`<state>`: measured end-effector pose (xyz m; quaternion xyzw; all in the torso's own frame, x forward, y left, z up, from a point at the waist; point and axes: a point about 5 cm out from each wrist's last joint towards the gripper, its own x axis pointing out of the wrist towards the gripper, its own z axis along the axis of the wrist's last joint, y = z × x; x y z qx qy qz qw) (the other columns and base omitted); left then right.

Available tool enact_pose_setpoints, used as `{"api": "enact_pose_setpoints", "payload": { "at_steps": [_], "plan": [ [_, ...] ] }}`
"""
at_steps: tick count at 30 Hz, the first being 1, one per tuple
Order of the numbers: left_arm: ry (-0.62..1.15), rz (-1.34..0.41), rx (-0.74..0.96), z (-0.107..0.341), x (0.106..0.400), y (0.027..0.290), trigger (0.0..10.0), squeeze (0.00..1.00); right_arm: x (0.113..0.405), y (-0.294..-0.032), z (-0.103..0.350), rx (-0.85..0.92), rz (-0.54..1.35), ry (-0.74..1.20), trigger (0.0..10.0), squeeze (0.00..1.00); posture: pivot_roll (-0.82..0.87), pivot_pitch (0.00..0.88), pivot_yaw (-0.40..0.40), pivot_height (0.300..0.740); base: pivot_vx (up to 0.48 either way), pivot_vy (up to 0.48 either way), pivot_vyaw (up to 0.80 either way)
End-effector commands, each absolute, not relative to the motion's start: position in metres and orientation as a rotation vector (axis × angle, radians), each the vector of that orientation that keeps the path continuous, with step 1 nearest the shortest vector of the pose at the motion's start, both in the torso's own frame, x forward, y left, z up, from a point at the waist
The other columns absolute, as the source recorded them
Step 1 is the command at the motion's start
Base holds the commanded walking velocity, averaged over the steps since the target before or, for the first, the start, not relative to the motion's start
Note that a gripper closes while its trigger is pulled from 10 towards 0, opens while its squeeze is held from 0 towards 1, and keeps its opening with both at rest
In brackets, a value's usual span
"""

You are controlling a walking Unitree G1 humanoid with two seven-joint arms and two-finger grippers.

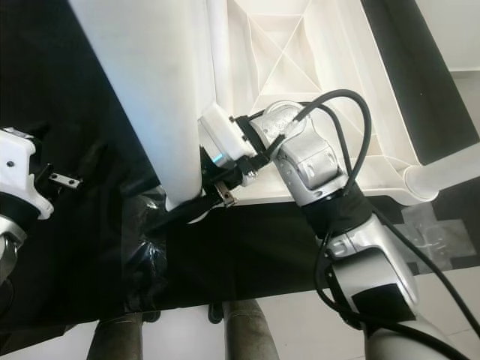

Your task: Building children table

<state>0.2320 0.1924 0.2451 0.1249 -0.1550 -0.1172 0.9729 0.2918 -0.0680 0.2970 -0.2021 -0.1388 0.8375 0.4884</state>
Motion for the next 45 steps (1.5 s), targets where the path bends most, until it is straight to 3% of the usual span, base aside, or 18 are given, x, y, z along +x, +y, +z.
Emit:
{"api": "enact_pose_setpoints", "payload": {
  "at_steps": [1, 19, 26, 31, 42, 45],
  "plan": [
    [-0.329, -0.327, 0.266, 0.245, 0.222, 0.188, 10.0, 0.00, 0.301, -0.072, 0.270, -0.437, 2.009, -0.184, 10.0, 0.00, 0.09, 0.419, -0.137, 0.740, 0.000, 0.000, 0.00],
    [-0.329, -0.436, 0.291, 0.243, 0.212, 0.190, 10.0, 0.00, 0.304, -0.079, 0.261, -0.423, 2.020, -0.089, 10.0, 0.00, 0.09, 0.427, -0.143, 0.740, 0.000, 0.000, 0.00],
    [-0.332, -0.457, 0.287, 0.242, 0.210, 0.189, 10.0, 0.00, 0.302, -0.076, 0.252, -0.675, 2.052, -0.066, 10.0, 0.00, 0.10, 0.429, -0.145, 0.740, 0.000, 0.000, 0.00],
    [-0.332, -0.460, 0.286, 0.242, 0.209, 0.188, 10.0, 0.00, 0.304, -0.075, 0.254, -0.728, 2.059, -0.060, 10.0, 0.00, 0.10, 0.432, -0.147, 0.740, 0.000, 0.000, 0.00],
    [-0.334, -0.457, 0.287, 0.242, 0.208, 0.188, 10.0, 0.00, 0.308, -0.074, 0.261, -0.585, 2.072, -0.056, 10.0, 0.00, 0.10, 0.434, -0.145, 0.740, 0.000, 0.000, 0.00],
    [-0.333, -0.458, 0.287, 0.242, 0.208, 0.188, 10.0, 0.00, 0.308, -0.075, 0.262, -0.451, 2.074, -0.055, 10.0, 0.00, 0.10, 0.434, -0.142, 0.740, 0.000, 0.000, 0.00]
  ]
}}
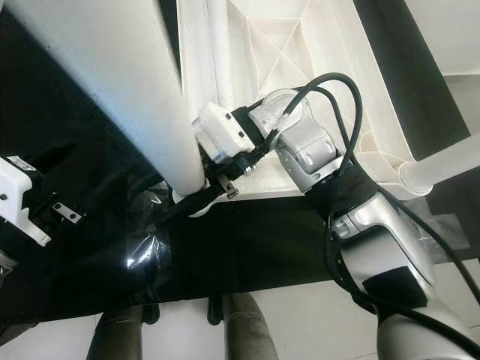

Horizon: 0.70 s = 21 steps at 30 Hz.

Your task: Building children table

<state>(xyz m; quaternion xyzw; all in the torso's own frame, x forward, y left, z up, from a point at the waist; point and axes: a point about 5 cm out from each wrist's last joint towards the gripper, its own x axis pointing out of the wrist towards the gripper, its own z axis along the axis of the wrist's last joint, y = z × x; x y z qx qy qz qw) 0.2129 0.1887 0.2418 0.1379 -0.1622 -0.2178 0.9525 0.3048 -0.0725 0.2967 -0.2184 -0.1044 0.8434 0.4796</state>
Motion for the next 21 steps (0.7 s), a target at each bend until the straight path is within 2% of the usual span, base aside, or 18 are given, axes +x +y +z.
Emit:
{"api": "enact_pose_setpoints", "payload": {
  "at_steps": [1, 2, 5, 8, 17, 21],
  "plan": [
    [-0.332, -0.458, 0.287, 0.242, 0.209, 0.188, 10.0, 0.00, 0.308, -0.076, 0.262, -0.403, 2.075, -0.053, 10.0, 0.00, 0.10, 0.434, -0.141, 0.740, 0.000, 0.000, 0.00],
    [-0.332, -0.458, 0.287, 0.242, 0.209, 0.188, 10.0, 0.00, 0.308, -0.076, 0.262, -0.403, 2.075, -0.053, 10.0, 0.00, 0.10, 0.434, -0.141, 0.740, 0.000, 0.000, 0.00],
    [-0.332, -0.460, 0.290, 0.242, 0.209, 0.189, 10.0, 0.00, 0.313, -0.079, 0.265, -0.257, 2.055, -0.041, 10.0, 0.00, 0.10, 0.433, -0.138, 0.740, 0.000, 0.000, 0.00],
    [-0.333, -0.461, 0.290, 0.242, 0.210, 0.188, 10.0, 0.00, 0.314, -0.081, 0.262, -0.245, 2.042, -0.014, 10.0, 0.00, 0.10, 0.432, -0.137, 0.740, 0.000, 0.000, 0.00],
    [-0.331, -0.464, 0.288, 0.241, 0.210, 0.188, 10.0, 0.00, 0.318, -0.083, 0.252, -0.285, 2.021, 0.064, 10.0, 0.00, 0.10, 0.431, -0.134, 0.740, 0.000, 0.000, 0.00],
    [-0.332, -0.465, 0.290, 0.242, 0.210, 0.188, 10.0, 0.00, 0.321, -0.077, 0.256, -0.395, 2.006, 0.010, 10.0, 0.00, 0.10, 0.432, -0.134, 0.740, 0.000, 0.000, 0.00]
  ]
}}
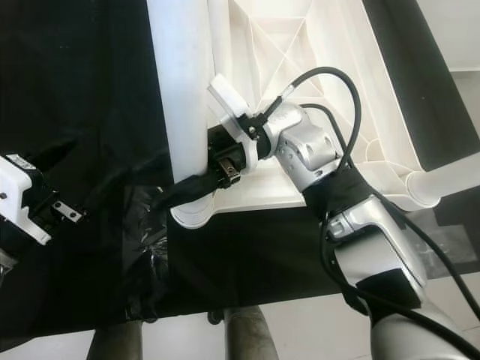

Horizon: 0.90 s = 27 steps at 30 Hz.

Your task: Building children table

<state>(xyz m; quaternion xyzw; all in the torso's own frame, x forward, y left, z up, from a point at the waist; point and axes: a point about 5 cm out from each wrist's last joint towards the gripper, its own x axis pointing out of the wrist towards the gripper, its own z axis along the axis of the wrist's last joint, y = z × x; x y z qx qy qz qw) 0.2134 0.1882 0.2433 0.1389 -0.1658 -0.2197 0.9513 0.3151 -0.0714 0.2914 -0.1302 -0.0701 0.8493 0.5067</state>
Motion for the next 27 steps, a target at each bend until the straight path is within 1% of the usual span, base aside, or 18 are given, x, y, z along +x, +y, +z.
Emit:
{"api": "enact_pose_setpoints", "payload": {
  "at_steps": [1, 3, 5, 12, 23, 24, 25, 27],
  "plan": [
    [-0.332, -0.464, 0.289, 0.242, 0.210, 0.187, 10.0, 0.00, 0.321, -0.075, 0.257, -0.465, 1.996, -0.024, 10.0, 0.00, 0.10, 0.433, -0.136, 0.740, 0.000, 0.000, 0.00],
    [-0.333, -0.462, 0.288, 0.242, 0.209, 0.187, 10.0, 0.00, 0.322, -0.073, 0.258, -0.543, 1.984, -0.060, 10.0, 0.00, 0.10, 0.433, -0.136, 0.740, 0.000, 0.000, 0.00],
    [-0.332, -0.462, 0.288, 0.242, 0.209, 0.187, 10.0, 0.00, 0.321, -0.072, 0.258, -0.574, 1.980, -0.074, 10.0, 0.00, 0.10, 0.433, -0.137, 0.740, 0.000, 0.000, 0.00],
    [-0.332, -0.465, 0.287, 0.241, 0.210, 0.187, 10.0, 0.00, 0.315, -0.074, 0.257, -0.615, 1.985, -0.107, 10.0, 0.00, 0.09, 0.429, -0.136, 0.740, 0.000, 0.000, 0.00],
    [-0.334, -0.471, 0.288, 0.242, 0.211, 0.186, 10.0, 0.00, 0.315, -0.080, 0.251, -0.563, 1.947, -0.102, 10.0, 0.00, 0.10, 0.424, -0.129, 0.740, 0.000, 0.000, 0.00],
    [-0.334, -0.471, 0.289, 0.242, 0.211, 0.186, 10.0, 0.00, 0.314, -0.081, 0.250, -0.537, 1.919, -0.099, 10.0, 0.00, 0.10, 0.421, -0.135, 0.740, 0.000, 0.000, 0.00],
    [-0.336, -0.468, 0.291, 0.242, 0.211, 0.186, 10.0, 0.00, 0.313, -0.079, 0.246, -0.503, 1.852, -0.089, 10.0, 0.00, 0.09, 0.420, -0.141, 0.740, 0.000, 0.000, 0.00],
    [-0.336, -0.468, 0.291, 0.242, 0.211, 0.186, 10.0, 0.00, 0.313, -0.079, 0.246, -0.503, 1.852, -0.089, 10.0, 0.00, 0.09, 0.420, -0.141, 0.740, 0.000, 0.000, 0.00]
  ]
}}
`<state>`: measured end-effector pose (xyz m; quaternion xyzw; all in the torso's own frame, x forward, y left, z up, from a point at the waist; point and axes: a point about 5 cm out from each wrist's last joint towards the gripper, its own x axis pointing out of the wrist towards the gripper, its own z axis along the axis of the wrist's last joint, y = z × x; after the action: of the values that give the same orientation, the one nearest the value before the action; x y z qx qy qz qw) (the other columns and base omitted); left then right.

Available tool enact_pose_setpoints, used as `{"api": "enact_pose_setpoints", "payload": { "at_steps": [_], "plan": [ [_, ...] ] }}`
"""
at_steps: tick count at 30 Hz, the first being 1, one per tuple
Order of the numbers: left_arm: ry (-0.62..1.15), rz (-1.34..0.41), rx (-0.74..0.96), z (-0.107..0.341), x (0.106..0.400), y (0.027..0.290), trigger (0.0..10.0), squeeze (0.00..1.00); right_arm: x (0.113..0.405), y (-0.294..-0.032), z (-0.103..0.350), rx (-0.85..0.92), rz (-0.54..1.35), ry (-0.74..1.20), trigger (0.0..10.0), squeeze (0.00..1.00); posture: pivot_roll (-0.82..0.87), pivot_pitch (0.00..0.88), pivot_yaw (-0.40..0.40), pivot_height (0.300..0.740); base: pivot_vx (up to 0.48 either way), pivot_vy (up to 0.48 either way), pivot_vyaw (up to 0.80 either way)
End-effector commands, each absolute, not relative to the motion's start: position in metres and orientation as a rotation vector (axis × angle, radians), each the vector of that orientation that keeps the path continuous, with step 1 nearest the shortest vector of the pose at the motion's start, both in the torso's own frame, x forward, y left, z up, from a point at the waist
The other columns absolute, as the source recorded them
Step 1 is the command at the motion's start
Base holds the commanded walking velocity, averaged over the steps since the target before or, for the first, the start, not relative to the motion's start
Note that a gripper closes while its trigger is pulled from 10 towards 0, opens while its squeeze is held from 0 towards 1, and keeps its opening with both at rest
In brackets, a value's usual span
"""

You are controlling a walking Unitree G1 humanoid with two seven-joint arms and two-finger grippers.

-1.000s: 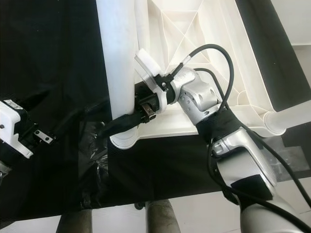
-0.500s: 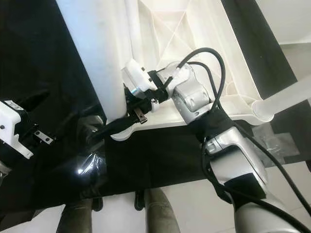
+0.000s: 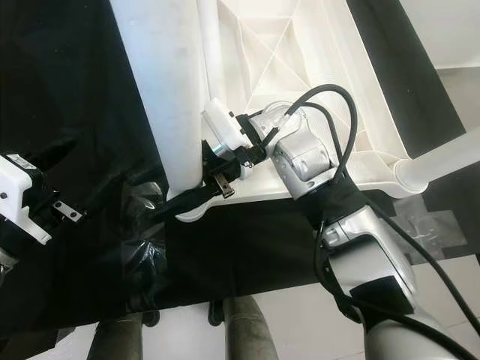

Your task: Building children table

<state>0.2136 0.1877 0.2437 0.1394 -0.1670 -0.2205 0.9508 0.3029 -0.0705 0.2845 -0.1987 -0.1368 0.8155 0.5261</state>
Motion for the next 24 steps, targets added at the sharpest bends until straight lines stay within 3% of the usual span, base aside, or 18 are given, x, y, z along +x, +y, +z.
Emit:
{"api": "enact_pose_setpoints", "payload": {
  "at_steps": [1, 4, 6, 7, 8, 17, 24],
  "plan": [
    [-0.344, -0.452, 0.293, 0.243, 0.210, 0.187, 10.0, 0.00, 0.310, -0.074, 0.231, -0.403, 1.609, -0.042, 10.0, 0.00, 0.09, 0.416, -0.159, 0.740, 0.000, 0.000, 0.00],
    [-0.349, -0.440, 0.290, 0.244, 0.209, 0.188, 10.0, 0.00, 0.308, -0.070, 0.219, -0.393, 1.453, -0.018, 10.0, 0.00, 0.10, 0.411, -0.175, 0.740, 0.000, 0.000, 0.00],
    [-0.363, -0.402, 0.288, 0.249, 0.207, 0.196, 10.0, 0.00, 0.290, -0.073, 0.181, -0.306, 0.908, 0.082, 10.0, 0.00, 0.12, 0.414, -0.154, 0.740, 0.000, 0.000, 0.00],
    [-0.363, -0.402, 0.288, 0.249, 0.207, 0.196, 10.0, 0.00, 0.290, -0.073, 0.181, -0.306, 0.908, 0.082, 10.0, 0.00, 0.12, 0.414, -0.154, 0.740, 0.000, 0.000, 0.00],
    [-0.372, -0.380, 0.282, 0.253, 0.207, 0.204, 10.0, 0.00, 0.275, -0.072, 0.165, -0.276, 0.700, 0.122, 10.0, 0.00, 0.11, 0.386, -0.132, 0.740, 0.000, 0.000, 0.00],
    [-0.421, -0.362, 0.285, 0.269, 0.216, 0.216, 10.0, 0.00, 0.303, -0.063, 0.173, -0.248, 0.624, 0.086, 10.0, 0.00, 0.12, 0.333, -0.103, 0.740, 0.000, 0.000, 0.00],
    [-0.454, -0.373, 0.308, 0.283, 0.215, 0.228, 10.0, 0.00, 0.308, -0.064, 0.183, -0.283, 0.523, 0.067, 10.0, 0.00, 0.12, 0.305, -0.101, 0.740, 0.000, 0.000, 0.00]
  ]
}}
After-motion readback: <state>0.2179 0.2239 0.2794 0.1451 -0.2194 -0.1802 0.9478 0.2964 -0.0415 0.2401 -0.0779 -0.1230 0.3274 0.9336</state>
